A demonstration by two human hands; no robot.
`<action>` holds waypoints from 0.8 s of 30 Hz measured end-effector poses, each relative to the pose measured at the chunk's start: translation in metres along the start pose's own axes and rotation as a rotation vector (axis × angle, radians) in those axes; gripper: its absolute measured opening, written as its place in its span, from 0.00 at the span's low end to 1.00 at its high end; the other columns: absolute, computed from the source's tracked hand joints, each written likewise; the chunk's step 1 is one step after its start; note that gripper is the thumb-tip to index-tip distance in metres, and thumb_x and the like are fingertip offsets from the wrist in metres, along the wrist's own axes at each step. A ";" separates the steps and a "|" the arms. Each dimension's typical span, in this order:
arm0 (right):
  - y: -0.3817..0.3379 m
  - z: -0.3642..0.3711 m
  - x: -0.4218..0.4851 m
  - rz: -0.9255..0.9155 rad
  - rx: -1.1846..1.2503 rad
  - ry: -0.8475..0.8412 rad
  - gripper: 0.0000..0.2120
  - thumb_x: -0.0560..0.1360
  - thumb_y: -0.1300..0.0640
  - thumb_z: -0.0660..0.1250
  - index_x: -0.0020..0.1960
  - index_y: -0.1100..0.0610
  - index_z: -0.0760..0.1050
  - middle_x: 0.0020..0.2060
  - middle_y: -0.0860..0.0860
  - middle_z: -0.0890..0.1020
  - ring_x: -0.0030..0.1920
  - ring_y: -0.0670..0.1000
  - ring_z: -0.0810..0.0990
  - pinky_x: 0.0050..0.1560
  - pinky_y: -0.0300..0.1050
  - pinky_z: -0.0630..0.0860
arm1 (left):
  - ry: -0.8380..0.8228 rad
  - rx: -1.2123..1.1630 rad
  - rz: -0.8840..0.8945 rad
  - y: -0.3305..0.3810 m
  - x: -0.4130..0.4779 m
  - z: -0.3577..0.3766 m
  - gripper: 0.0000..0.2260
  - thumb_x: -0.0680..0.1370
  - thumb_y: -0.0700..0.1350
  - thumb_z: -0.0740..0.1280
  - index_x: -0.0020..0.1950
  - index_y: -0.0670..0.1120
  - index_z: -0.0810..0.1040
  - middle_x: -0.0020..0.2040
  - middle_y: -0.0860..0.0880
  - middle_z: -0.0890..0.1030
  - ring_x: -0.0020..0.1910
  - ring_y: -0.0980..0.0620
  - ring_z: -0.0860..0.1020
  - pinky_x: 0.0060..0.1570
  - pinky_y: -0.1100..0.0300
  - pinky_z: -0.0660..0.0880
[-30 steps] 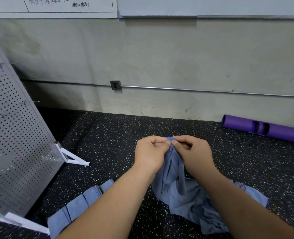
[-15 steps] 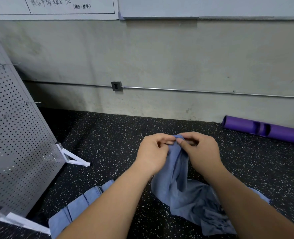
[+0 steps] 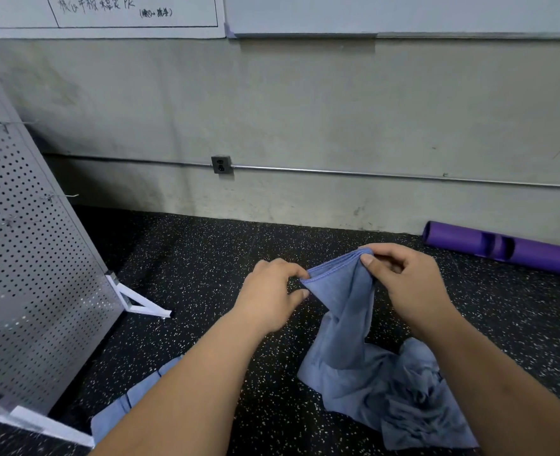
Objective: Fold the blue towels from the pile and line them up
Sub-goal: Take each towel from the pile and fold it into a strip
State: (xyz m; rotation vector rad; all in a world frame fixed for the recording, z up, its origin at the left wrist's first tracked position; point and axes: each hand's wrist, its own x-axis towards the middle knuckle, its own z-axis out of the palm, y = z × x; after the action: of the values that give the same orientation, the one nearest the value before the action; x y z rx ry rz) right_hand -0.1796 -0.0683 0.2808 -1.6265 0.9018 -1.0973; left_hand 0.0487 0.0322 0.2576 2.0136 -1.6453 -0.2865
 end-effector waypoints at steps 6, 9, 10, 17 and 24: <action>0.012 -0.014 0.006 -0.029 -0.220 0.018 0.07 0.80 0.59 0.74 0.52 0.48 0.86 0.40 0.43 0.88 0.39 0.38 0.83 0.45 0.34 0.77 | 0.065 -0.065 0.031 0.002 0.001 -0.003 0.03 0.80 0.53 0.73 0.48 0.59 0.80 0.44 0.58 0.82 0.45 0.54 0.78 0.51 0.49 0.79; 0.018 -0.021 0.006 0.010 -0.544 -0.015 0.04 0.80 0.55 0.74 0.50 0.46 0.86 0.36 0.40 0.85 0.35 0.34 0.80 0.37 0.28 0.70 | 0.185 -0.089 0.103 0.005 0.001 -0.009 0.03 0.81 0.51 0.72 0.48 0.57 0.81 0.45 0.60 0.81 0.49 0.56 0.77 0.53 0.52 0.77; 0.017 -0.021 0.006 0.002 -0.575 -0.007 0.03 0.80 0.55 0.74 0.50 0.47 0.86 0.35 0.40 0.84 0.35 0.34 0.79 0.35 0.28 0.69 | 0.206 -0.092 0.124 0.007 0.001 -0.011 0.03 0.81 0.51 0.72 0.48 0.57 0.81 0.45 0.60 0.81 0.49 0.56 0.77 0.54 0.53 0.76; 0.024 -0.009 -0.001 0.012 -0.622 -0.024 0.04 0.79 0.51 0.75 0.49 0.41 0.87 0.44 0.36 0.86 0.43 0.34 0.81 0.41 0.25 0.70 | 0.268 -0.013 0.102 0.002 0.001 -0.010 0.02 0.81 0.51 0.72 0.49 0.57 0.81 0.46 0.60 0.80 0.50 0.55 0.76 0.54 0.51 0.76; 0.019 -0.001 -0.001 -0.044 -0.577 0.044 0.05 0.79 0.50 0.75 0.48 0.39 0.85 0.46 0.37 0.85 0.45 0.35 0.81 0.43 0.26 0.70 | 0.304 0.004 0.024 -0.002 0.002 -0.013 0.01 0.80 0.51 0.74 0.48 0.56 0.84 0.44 0.60 0.83 0.47 0.54 0.78 0.50 0.51 0.78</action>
State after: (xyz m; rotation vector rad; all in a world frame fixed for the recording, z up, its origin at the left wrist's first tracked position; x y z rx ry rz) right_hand -0.1825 -0.0732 0.2631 -2.0989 1.2997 -0.9533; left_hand 0.0575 0.0343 0.2680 1.9288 -1.4773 0.0320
